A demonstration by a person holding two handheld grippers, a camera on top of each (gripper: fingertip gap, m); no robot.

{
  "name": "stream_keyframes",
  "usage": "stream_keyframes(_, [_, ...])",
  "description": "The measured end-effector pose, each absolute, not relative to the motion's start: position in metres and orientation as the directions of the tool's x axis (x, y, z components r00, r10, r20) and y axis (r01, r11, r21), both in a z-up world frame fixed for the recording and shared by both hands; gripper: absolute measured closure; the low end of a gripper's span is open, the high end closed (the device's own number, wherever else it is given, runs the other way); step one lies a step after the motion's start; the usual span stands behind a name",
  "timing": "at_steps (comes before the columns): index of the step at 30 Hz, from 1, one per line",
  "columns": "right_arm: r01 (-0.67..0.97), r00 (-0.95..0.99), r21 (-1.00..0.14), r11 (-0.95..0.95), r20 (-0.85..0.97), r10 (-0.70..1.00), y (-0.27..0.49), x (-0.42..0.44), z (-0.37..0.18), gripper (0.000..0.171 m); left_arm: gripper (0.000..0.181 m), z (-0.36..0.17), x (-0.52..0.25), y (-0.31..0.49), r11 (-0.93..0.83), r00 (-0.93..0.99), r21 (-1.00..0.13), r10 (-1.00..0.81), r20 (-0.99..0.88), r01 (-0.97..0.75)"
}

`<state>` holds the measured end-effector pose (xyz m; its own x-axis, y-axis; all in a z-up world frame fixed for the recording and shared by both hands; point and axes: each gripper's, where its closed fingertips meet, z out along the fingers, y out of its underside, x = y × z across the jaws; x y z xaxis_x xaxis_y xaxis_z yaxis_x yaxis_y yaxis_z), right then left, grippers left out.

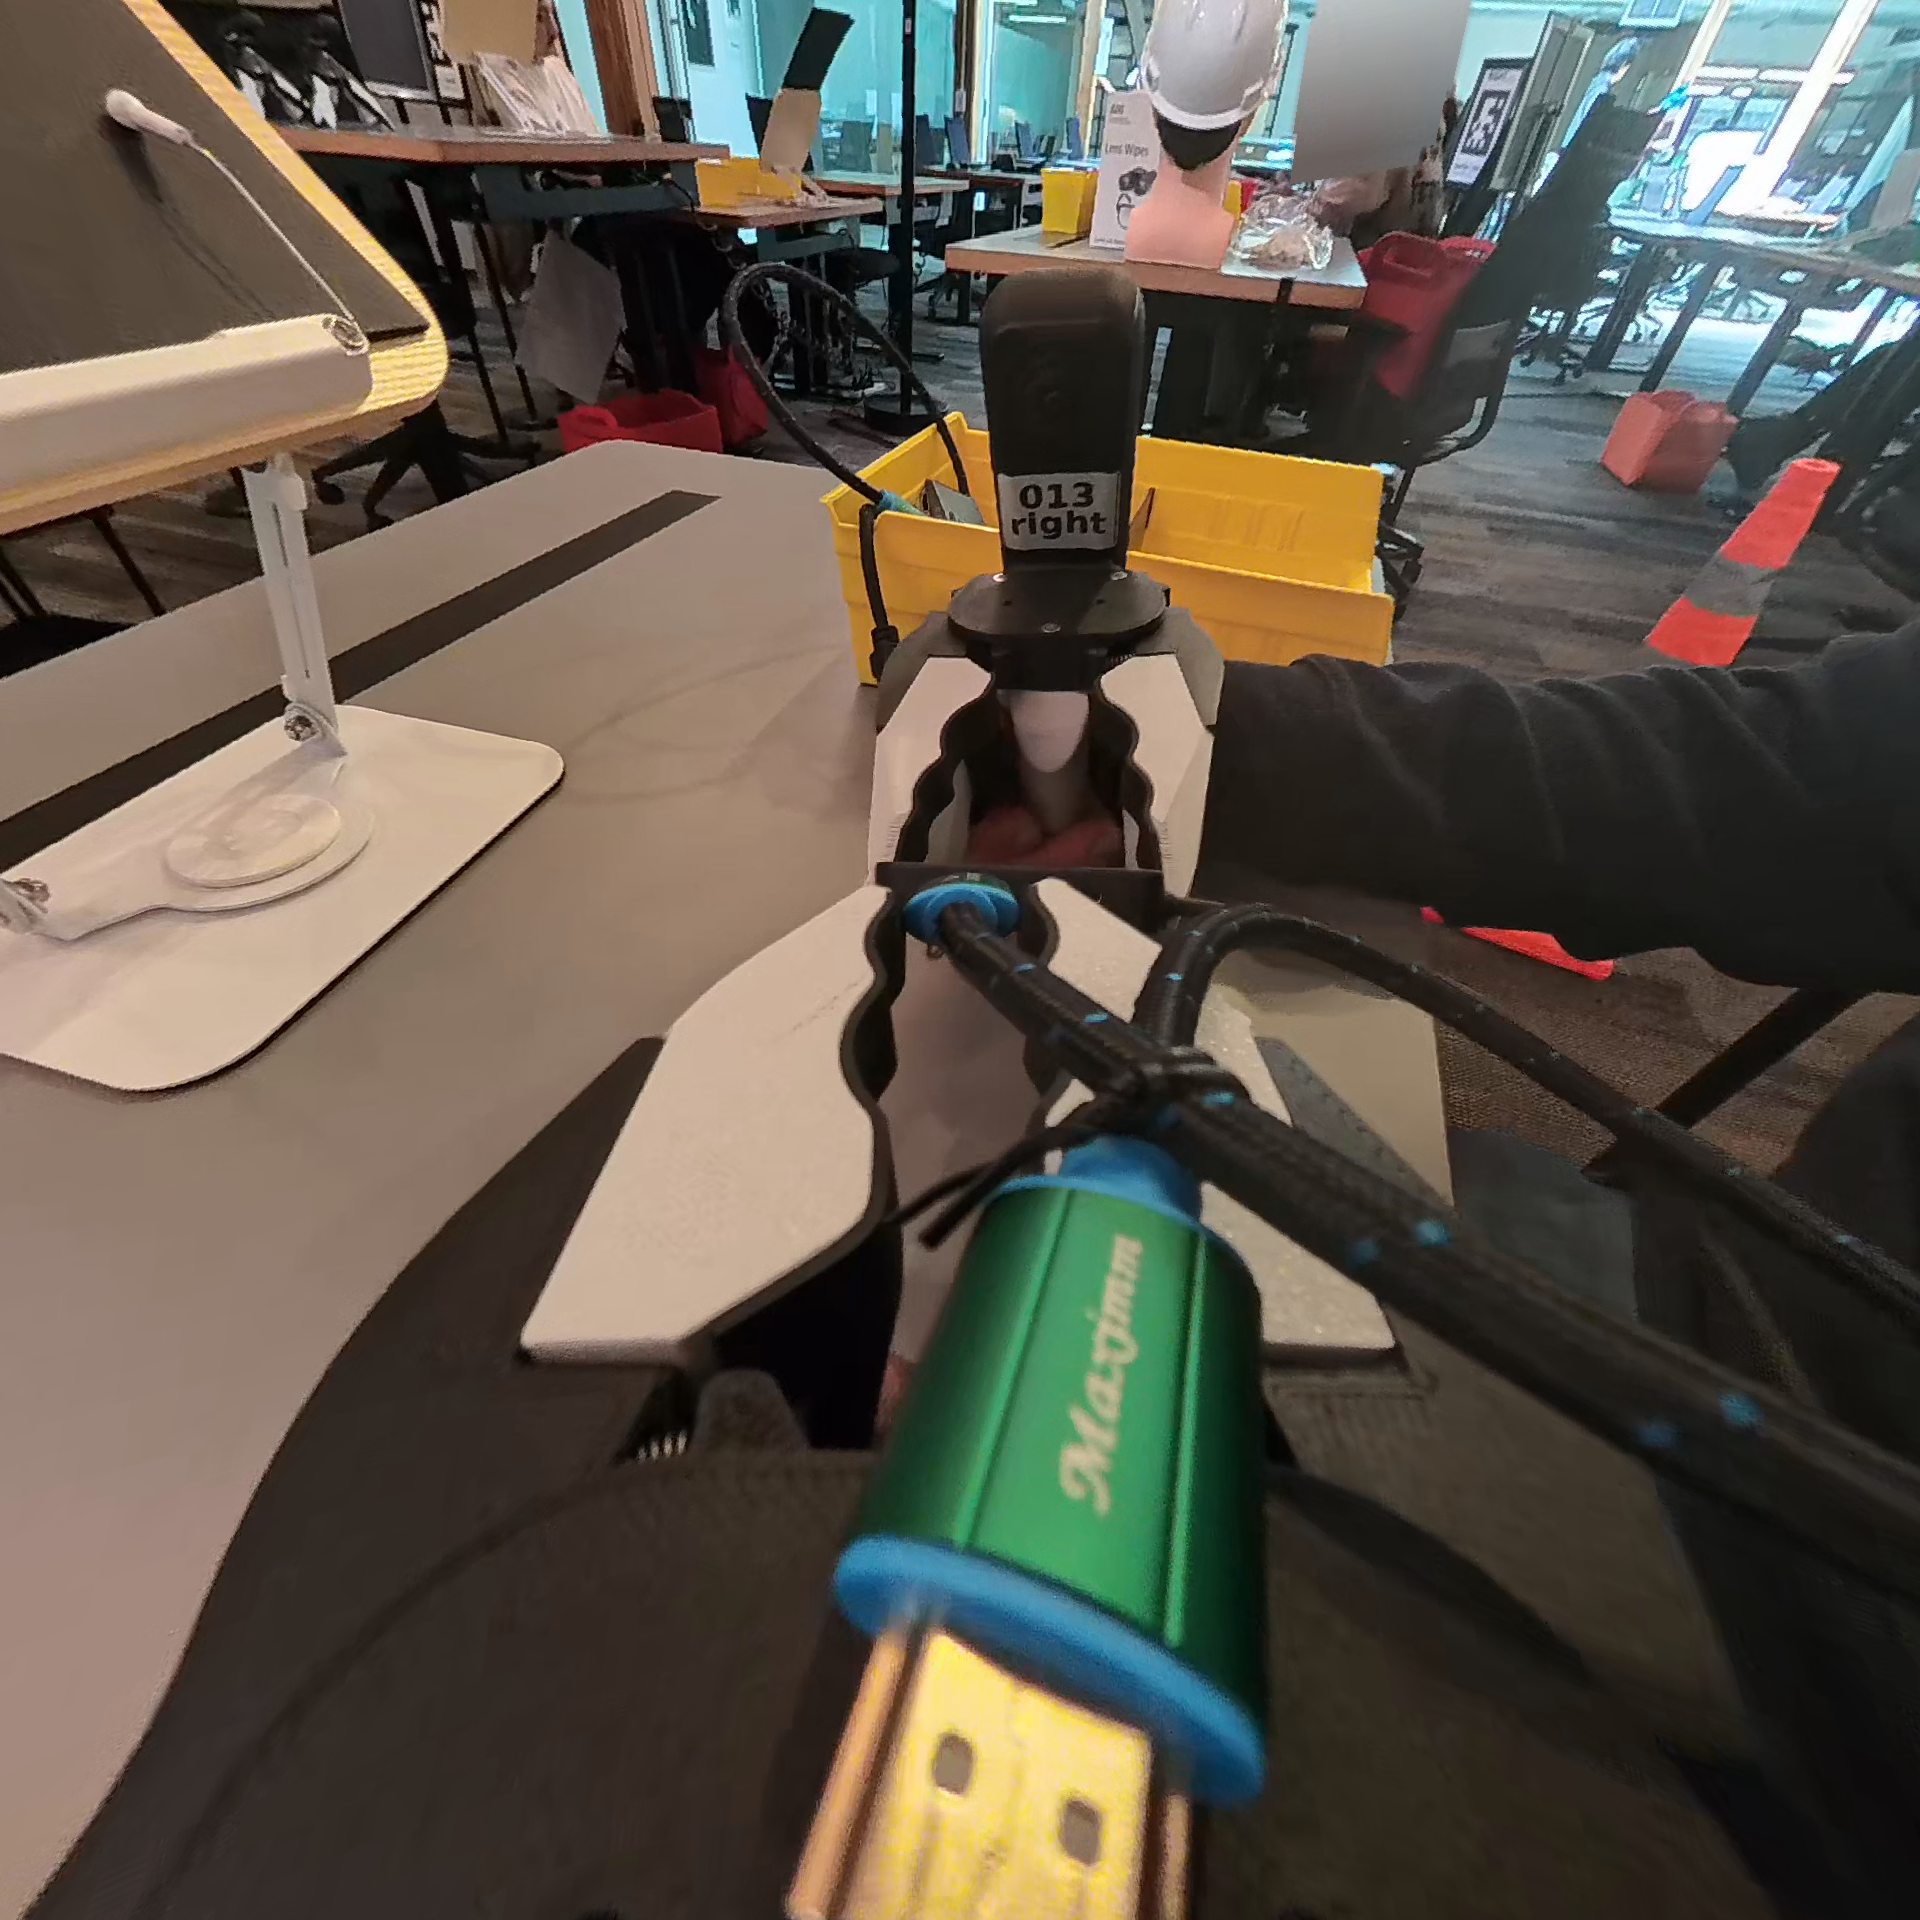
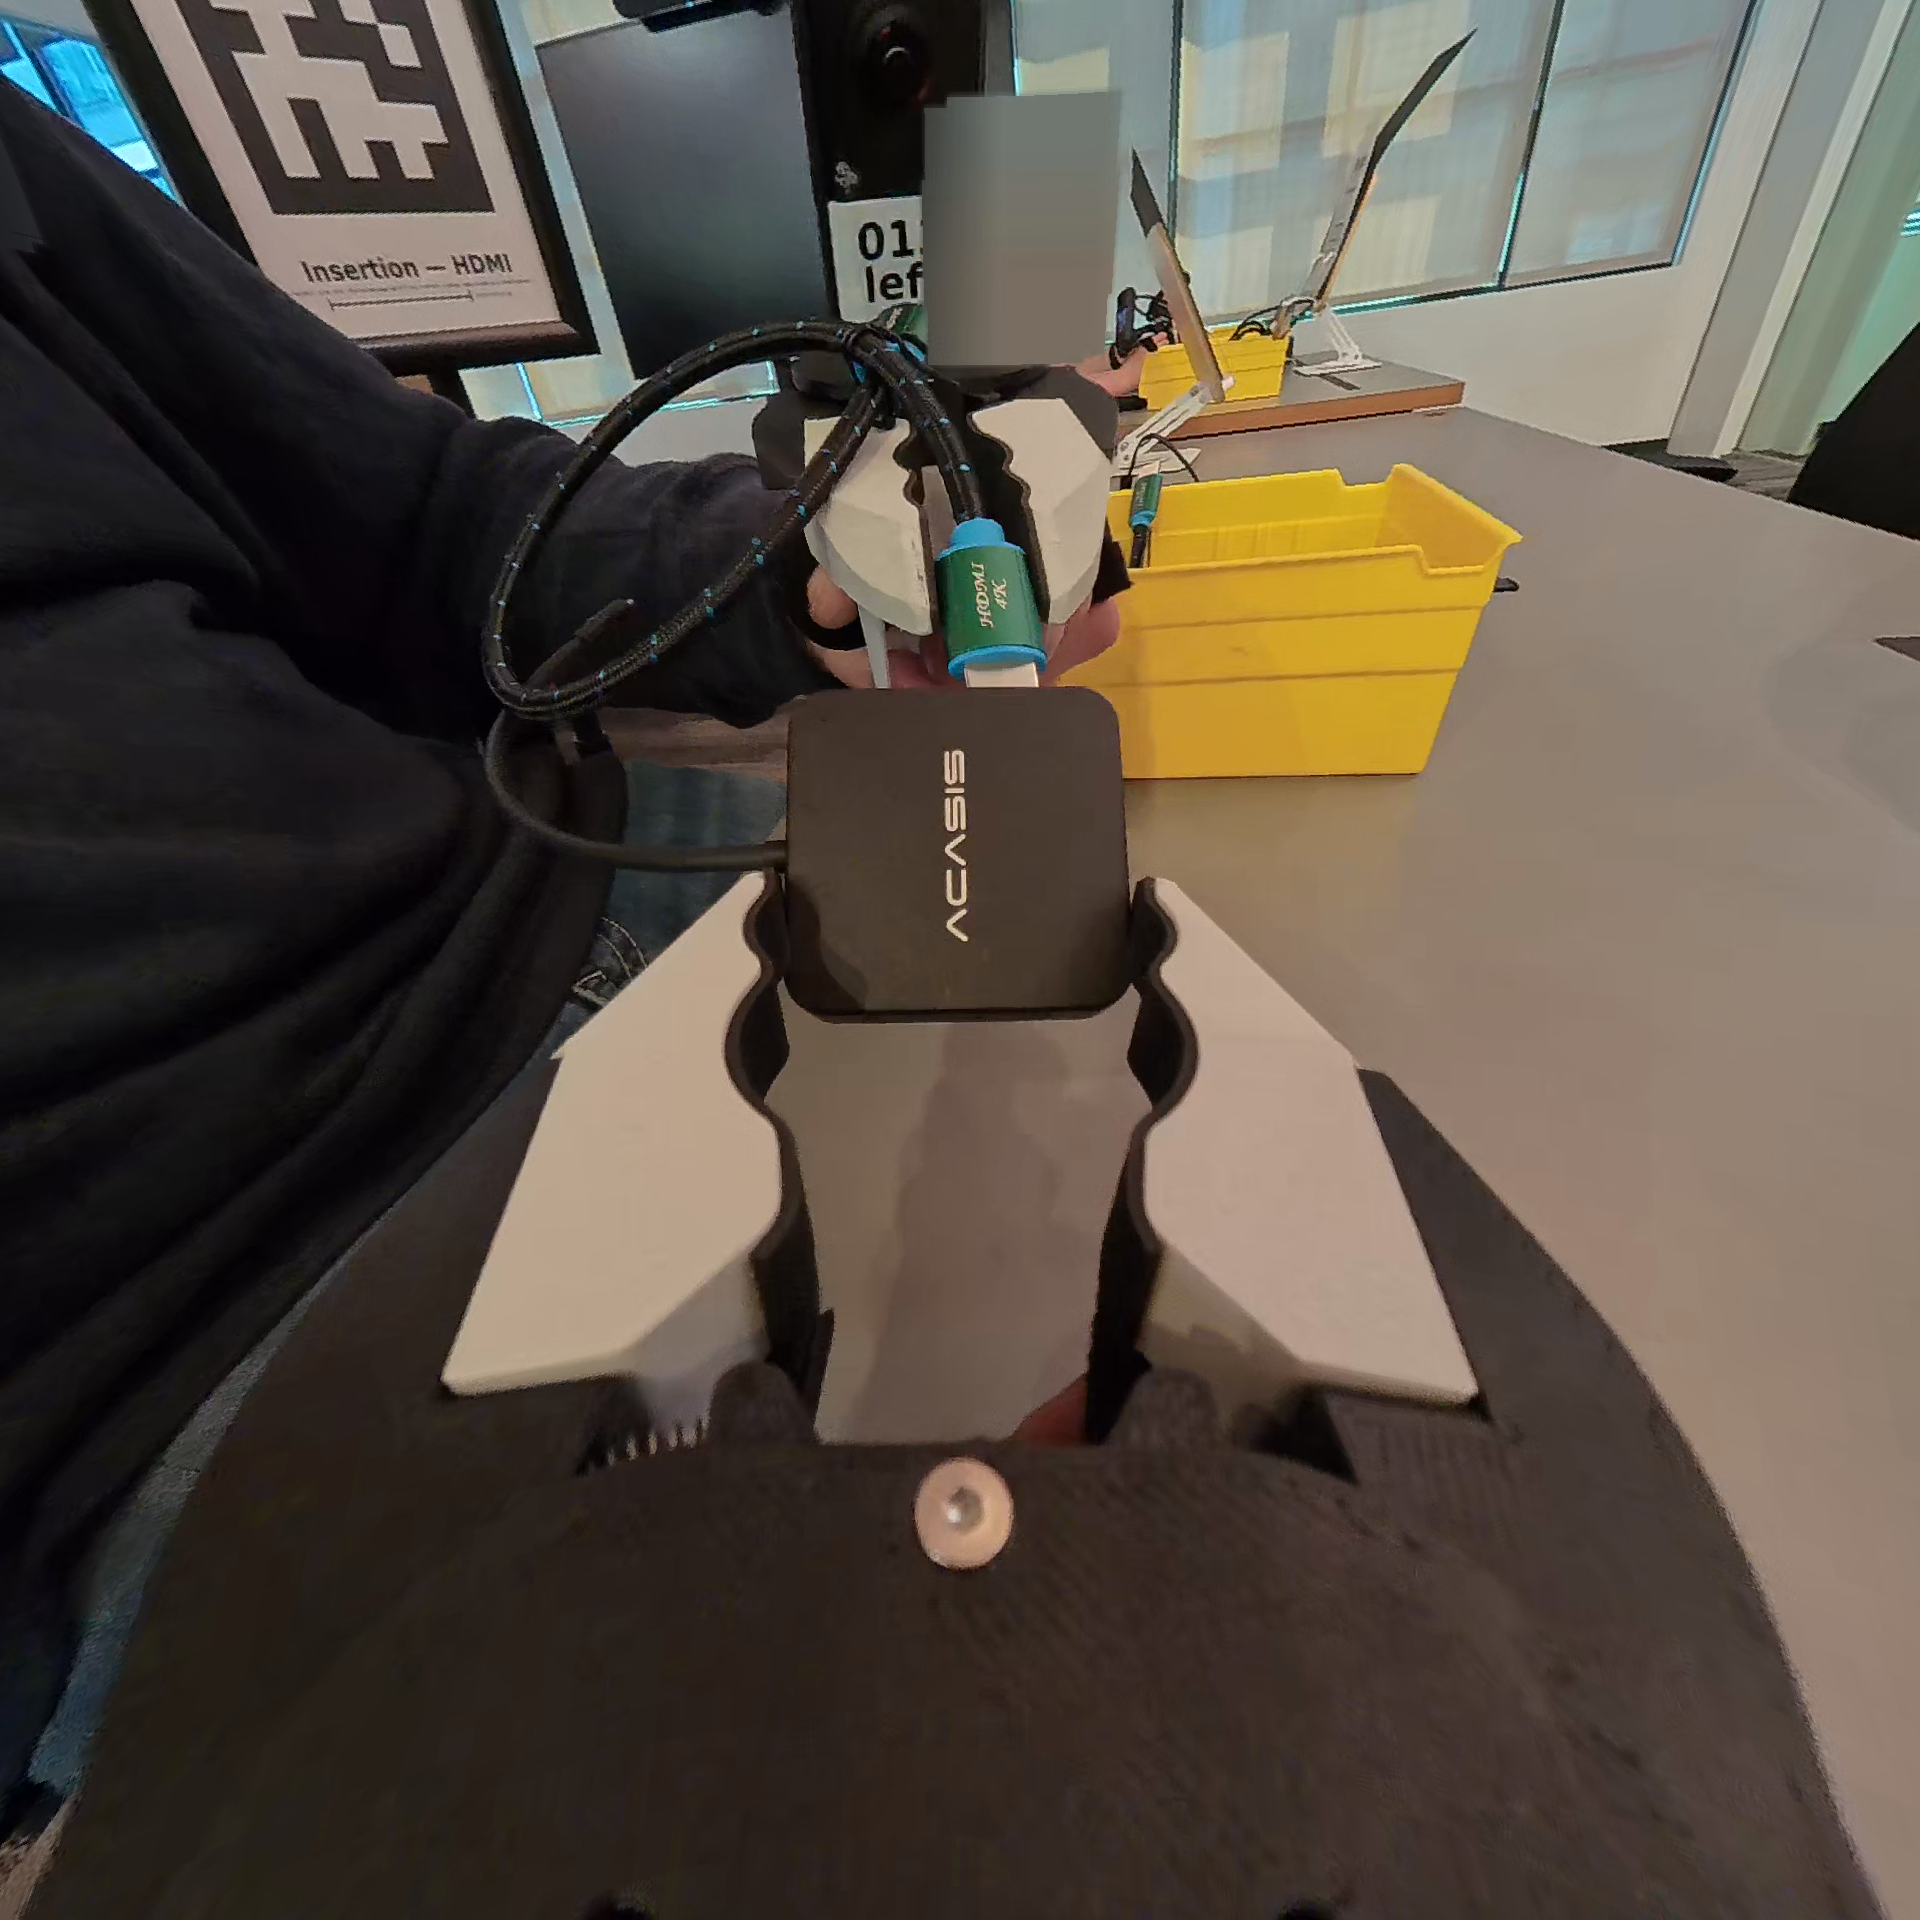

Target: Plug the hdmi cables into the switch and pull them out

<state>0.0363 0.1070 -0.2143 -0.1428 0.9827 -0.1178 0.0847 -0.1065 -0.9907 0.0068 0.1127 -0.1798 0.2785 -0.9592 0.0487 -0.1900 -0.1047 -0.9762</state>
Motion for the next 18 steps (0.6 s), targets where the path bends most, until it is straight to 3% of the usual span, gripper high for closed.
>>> stream_keyframes(18, [0.135,-0.169,-0.987,-0.084,-0.107,0.980,0.0997,0.0372,-0.2210,0.107,0.162,-0.1874,0.0106,0.1054,-0.112,0.239,-0.965,-0.969,0.054,-0.236])
